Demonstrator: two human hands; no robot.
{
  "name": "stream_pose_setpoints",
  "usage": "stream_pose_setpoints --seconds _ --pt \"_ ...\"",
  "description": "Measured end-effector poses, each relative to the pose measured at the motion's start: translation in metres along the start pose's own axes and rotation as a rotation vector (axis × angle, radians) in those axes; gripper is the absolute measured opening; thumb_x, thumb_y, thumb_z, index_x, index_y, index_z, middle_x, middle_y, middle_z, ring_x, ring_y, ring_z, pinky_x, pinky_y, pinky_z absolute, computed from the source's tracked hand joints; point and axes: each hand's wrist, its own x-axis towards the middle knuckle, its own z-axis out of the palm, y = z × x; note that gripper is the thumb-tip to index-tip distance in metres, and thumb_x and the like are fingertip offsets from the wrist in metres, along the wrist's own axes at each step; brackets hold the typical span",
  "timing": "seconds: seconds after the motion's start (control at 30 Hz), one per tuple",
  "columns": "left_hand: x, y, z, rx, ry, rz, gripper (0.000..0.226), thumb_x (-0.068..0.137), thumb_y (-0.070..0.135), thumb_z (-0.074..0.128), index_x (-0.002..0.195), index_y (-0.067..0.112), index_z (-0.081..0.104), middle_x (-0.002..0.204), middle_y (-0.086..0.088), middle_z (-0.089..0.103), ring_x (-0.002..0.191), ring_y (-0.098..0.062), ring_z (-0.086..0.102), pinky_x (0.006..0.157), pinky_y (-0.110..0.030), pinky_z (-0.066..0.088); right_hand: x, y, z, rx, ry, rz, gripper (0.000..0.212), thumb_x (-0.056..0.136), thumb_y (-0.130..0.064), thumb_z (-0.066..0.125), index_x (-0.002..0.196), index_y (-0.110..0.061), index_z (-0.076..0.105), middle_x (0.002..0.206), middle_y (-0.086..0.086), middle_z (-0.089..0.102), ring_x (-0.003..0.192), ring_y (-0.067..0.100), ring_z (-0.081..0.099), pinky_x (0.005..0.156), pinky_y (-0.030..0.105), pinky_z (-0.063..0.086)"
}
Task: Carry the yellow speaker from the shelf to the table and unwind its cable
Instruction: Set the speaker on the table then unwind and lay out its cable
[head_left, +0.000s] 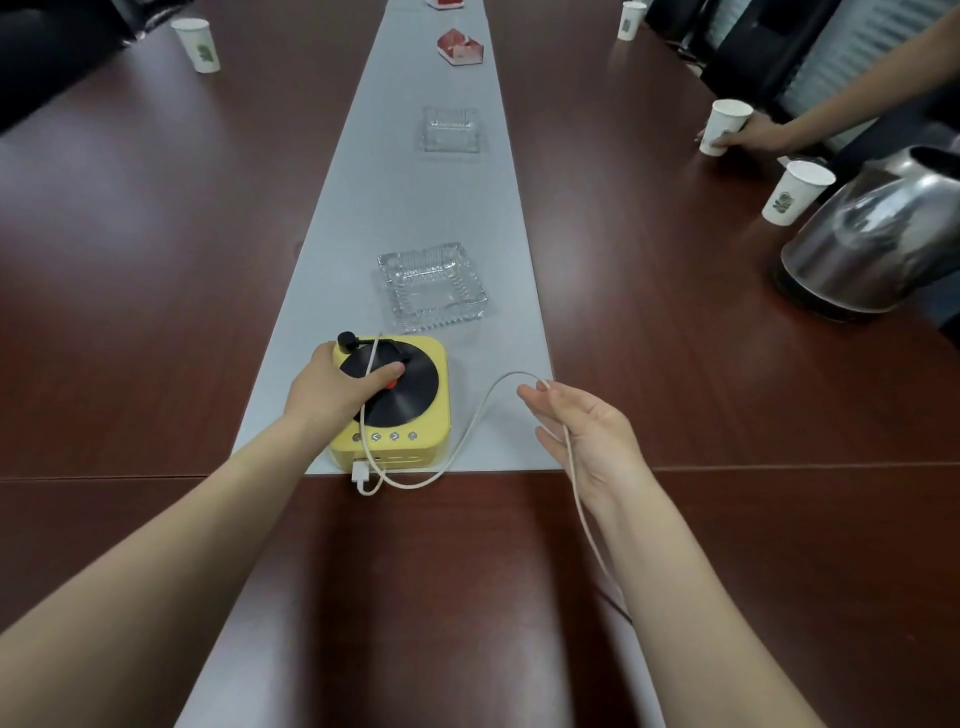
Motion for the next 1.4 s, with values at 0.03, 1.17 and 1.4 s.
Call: stream_pose_setpoints --seconds 0.03,1.17,1.4 --pt "-0.001 0.001 0.000 0.009 0.000 0.019 0.071 0.078 0.044 0.071 0.134 0.011 0.041 0.129 -0.008 0.059 0.113 -0.028 0.056 0.080 -0.030 0.037 0.000 0.003 0.001 -0.001 0.008 -0.008 0.005 0.089 -0.020 0.060 0.091 -0.020 0.065 0.082 -0.008 0.077 0.110 0.011 0.064 0.107 0.034 0.039" --pt "-0.014 -0.009 0.001 -0.148 -0.014 0.016 0.060 0.100 0.046 0.022 0.153 0.020 0.011 0.159 -0.004 0.025 0.145 -0.024 0.026 0.112 -0.030 0.023 0.010 -0.028 0.066 -1.019 0.116 -0.343 0.059 0.092 -0.038 0.050 0.142 -0.009 0.039 0.149 0.007 0.043 0.138 0.023 0.036 0.106 0.028 0.029" --pt "-0.014 -0.005 0.005 0.012 0.027 0.028 0.087 0.084 0.062 0.043 0.151 0.027 0.001 0.154 -0.007 0.033 0.135 -0.032 0.040 0.106 -0.038 0.037 0.025 -0.024 0.103 -0.825 -0.005 -0.211 0.079 0.087 -0.065 0.036 0.142 -0.009 0.038 0.134 0.006 0.051 0.127 0.022 0.044 0.102 0.035 0.033"
